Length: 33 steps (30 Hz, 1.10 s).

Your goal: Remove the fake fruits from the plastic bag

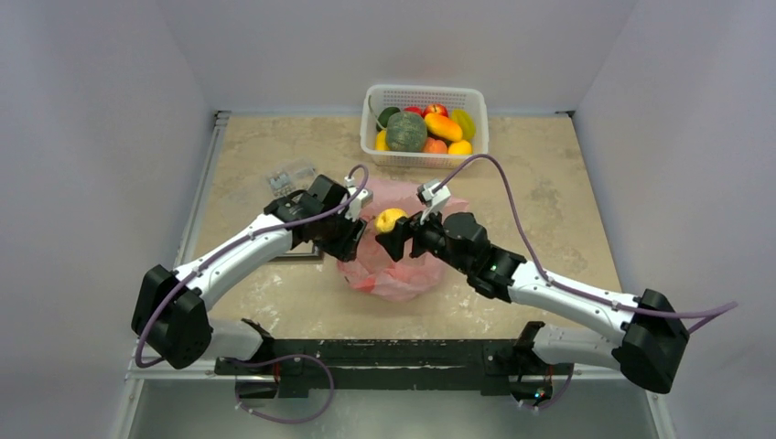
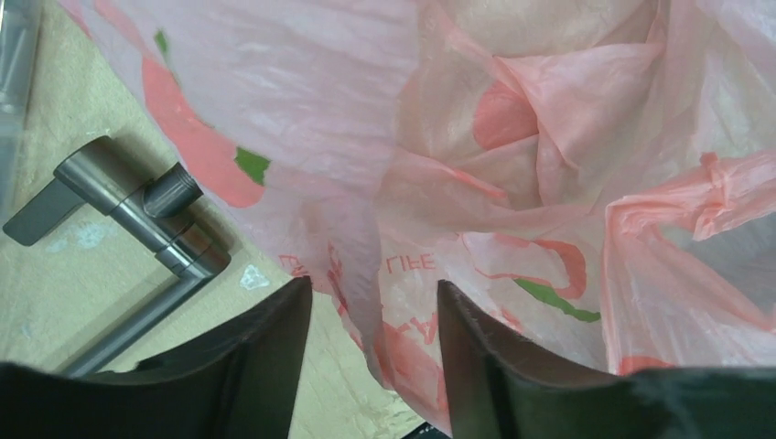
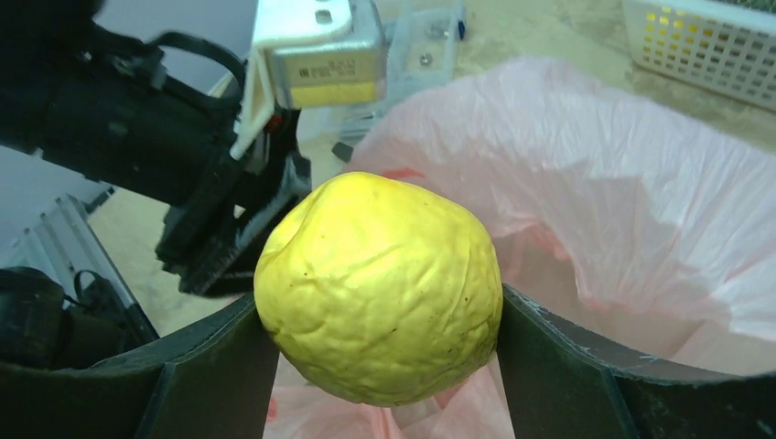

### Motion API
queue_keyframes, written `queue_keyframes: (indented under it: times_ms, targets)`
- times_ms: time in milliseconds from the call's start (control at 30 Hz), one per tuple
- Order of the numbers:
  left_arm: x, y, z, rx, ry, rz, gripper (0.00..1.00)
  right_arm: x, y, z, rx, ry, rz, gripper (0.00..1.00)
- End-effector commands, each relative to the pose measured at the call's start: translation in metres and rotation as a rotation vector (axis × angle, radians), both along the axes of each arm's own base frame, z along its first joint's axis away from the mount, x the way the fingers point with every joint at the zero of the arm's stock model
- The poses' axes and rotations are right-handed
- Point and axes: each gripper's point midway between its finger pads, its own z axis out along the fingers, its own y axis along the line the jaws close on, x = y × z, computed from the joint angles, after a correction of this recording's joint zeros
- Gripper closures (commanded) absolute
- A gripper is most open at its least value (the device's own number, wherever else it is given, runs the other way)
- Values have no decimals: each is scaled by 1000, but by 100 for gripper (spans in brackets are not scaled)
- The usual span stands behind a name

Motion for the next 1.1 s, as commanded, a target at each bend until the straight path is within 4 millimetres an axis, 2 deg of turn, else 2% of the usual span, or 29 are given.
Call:
queue_keyframes:
  times_ms: [0, 133, 200, 300, 400, 533, 667, 900, 1067]
  targets:
    - [10, -2, 29, -50, -102, 27, 39, 3, 4, 45, 56, -49, 0, 100]
    - [12, 5, 51, -95, -198, 51, 19, 7, 5, 73, 94, -82, -8, 100]
    - [13, 9, 62, -126, -255, 70, 13, 10, 5, 88, 112, -96, -10, 100]
    - [15, 19, 81, -153, -351, 103, 11, 19, 1, 114, 138, -131, -29, 100]
    - [17, 31, 98, -164, -452, 151, 11, 38, -9, 133, 156, -155, -84, 100]
    - [19, 49, 110, -147, -536, 216, 13, 82, -28, 143, 139, -146, -232, 100]
    - [17, 57, 118, -150, -577, 236, 13, 140, -48, 138, 105, -155, -383, 100]
    - [15, 59, 120, -155, -586, 237, 14, 250, -72, 104, 17, -113, -566, 100]
    - [14, 56, 118, -156, -573, 226, 14, 318, -83, 75, -33, -57, -635, 99]
